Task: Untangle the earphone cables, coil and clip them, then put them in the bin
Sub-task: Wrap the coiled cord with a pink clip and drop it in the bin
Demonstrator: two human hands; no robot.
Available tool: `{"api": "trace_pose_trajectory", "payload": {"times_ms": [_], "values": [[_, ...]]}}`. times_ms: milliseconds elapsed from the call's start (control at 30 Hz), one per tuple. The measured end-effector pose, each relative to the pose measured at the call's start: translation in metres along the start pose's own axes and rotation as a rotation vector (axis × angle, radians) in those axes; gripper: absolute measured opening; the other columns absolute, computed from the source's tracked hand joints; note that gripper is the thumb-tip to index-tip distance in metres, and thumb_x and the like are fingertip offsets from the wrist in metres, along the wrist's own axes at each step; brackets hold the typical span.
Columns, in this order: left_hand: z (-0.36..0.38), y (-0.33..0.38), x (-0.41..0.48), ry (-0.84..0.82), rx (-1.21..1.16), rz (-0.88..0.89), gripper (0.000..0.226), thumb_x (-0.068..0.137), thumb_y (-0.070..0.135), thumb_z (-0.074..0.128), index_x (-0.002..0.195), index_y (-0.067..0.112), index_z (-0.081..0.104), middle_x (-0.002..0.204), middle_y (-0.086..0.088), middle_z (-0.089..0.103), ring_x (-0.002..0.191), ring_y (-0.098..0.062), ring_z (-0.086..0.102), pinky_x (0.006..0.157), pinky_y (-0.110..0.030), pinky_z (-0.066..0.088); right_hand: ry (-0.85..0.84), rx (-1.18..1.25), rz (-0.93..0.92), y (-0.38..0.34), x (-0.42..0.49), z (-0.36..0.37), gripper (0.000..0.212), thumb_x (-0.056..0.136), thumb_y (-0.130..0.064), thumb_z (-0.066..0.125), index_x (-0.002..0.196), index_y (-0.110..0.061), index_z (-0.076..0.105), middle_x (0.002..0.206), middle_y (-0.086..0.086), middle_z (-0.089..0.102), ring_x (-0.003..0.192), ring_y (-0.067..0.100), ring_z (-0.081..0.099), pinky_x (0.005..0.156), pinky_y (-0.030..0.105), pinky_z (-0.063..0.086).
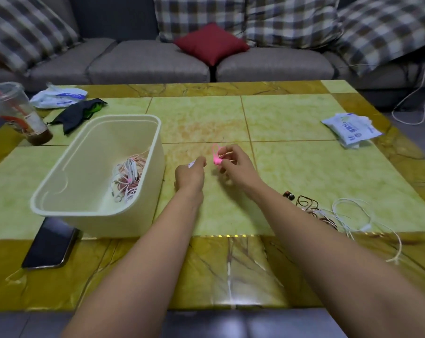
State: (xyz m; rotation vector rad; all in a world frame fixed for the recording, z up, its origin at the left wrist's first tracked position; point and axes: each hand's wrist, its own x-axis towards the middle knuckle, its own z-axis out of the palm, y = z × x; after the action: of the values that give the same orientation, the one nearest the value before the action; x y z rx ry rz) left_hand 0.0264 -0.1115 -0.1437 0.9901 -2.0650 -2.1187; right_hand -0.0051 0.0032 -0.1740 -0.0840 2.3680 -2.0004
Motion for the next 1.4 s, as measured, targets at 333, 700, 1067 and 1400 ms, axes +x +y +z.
{"api": "trace_pose_trajectory", "payload": {"times_ms": [333, 700, 1067, 1400], "values": [[-0.035, -0.014, -0.092, -0.172, 0.067, 0.095, 0.028, 0.084, 0.023, 0.075, 0.066, 0.012, 0.056, 0.067, -0.001, 0.048, 0.059, -0.014, 0.044, 0.042, -0.016, 0.035, -0.1, 0.026, -0.091, -0.024, -0.102, -0.02, 0.02, 0.087, -0.005, 0.07, 0.104, -0.005, 0.059, 0.095, 0.011, 0.065, 0.073, 0.017, 0.064, 0.069, 0.023, 0.051], [-0.032, -0.058, -0.112, -0.238, 0.222, 0.252, 0.042, 0.093, 0.017, 0.062, 0.055, 0.014, 0.045, 0.057, 0.0, 0.037, 0.053, -0.013, 0.029, 0.035, -0.016, 0.02, -0.035, 0.034, -0.02, -0.012, -0.144, -0.035, 0.023, 0.08, -0.002, 0.076, 0.1, 0.001, 0.066, 0.075, 0.018, 0.069, 0.061, 0.015, 0.064, 0.062, 0.023, 0.052], [-0.021, -0.055, -0.12, -0.281, 0.22, 0.275, 0.021, 0.096, 0.018, 0.057, 0.081, 0.006, 0.066, 0.076, -0.011, 0.044, 0.071, -0.019, 0.036, 0.059, -0.029, 0.028, 0.058, 0.031, -0.015, -0.019, -0.147, -0.045, 0.012, 0.081, 0.002, 0.064, 0.09, -0.005, 0.062, 0.069, 0.013, 0.065, 0.054, 0.015, 0.063, 0.055, 0.025, 0.048], [-0.051, -0.05, -0.116, -0.207, 0.166, 0.123, 0.016, 0.086, 0.022, 0.07, 0.084, 0.007, 0.064, 0.082, -0.011, 0.051, 0.064, -0.019, 0.041, 0.052, -0.027, 0.03, 0.004, -0.56, -0.027, -0.01, -0.145, -0.043, 0.041, 0.085, -0.021, 0.072, 0.124, -0.021, 0.06, 0.133, 0.003, 0.051, 0.086, 0.017, 0.07, 0.082, 0.031, 0.053]]}}
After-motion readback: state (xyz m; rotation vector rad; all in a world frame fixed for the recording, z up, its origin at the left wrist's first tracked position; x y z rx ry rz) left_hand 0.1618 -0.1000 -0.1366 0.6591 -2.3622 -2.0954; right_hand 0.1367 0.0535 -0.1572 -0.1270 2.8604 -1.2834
